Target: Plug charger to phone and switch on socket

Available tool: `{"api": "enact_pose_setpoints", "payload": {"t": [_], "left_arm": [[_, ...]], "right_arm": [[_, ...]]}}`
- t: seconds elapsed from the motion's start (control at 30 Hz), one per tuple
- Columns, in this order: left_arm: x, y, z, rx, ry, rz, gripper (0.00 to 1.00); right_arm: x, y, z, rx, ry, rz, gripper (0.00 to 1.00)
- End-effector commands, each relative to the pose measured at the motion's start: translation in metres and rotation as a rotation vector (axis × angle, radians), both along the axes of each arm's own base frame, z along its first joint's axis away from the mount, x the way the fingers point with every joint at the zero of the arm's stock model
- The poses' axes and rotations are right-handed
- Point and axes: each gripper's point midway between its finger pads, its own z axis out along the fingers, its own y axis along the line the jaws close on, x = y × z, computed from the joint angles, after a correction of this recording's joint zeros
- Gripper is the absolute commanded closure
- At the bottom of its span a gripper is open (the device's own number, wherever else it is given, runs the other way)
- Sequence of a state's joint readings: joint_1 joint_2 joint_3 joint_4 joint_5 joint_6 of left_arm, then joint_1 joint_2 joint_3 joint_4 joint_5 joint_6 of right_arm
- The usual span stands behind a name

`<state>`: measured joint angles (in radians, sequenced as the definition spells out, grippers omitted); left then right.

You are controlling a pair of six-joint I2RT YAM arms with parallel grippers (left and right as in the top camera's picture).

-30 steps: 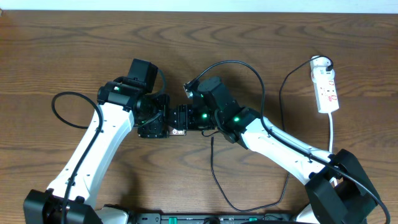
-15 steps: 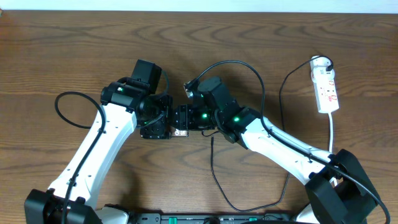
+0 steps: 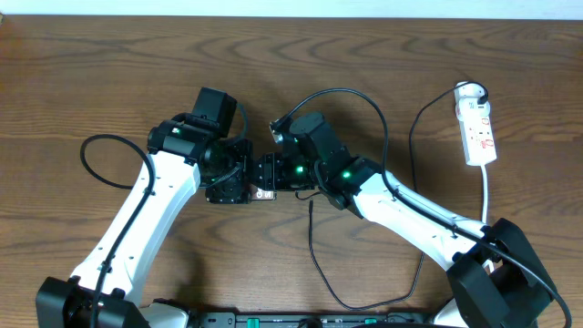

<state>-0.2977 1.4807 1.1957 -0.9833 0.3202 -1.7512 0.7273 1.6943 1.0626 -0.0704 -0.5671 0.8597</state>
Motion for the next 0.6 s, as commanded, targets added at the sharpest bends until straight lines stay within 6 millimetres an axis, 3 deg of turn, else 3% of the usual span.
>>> {"api": "enact_pose_setpoints", "payload": {"t": [0.0, 0.57], "left_arm": [[0.0042, -0.0044, 0.0112, -0.023, -0.028, -0.001, 0.92], [0.0022, -0.0097, 0.0129, -0.055, -0.019, -0.010, 0.93]], "right_arm": [[0.0005, 0.0035, 0.0051, 0.005, -0.014, 0.001, 0.68], [0.0005, 0.0035, 0.0051, 0.005, -0.014, 0.001, 0.71]]}}
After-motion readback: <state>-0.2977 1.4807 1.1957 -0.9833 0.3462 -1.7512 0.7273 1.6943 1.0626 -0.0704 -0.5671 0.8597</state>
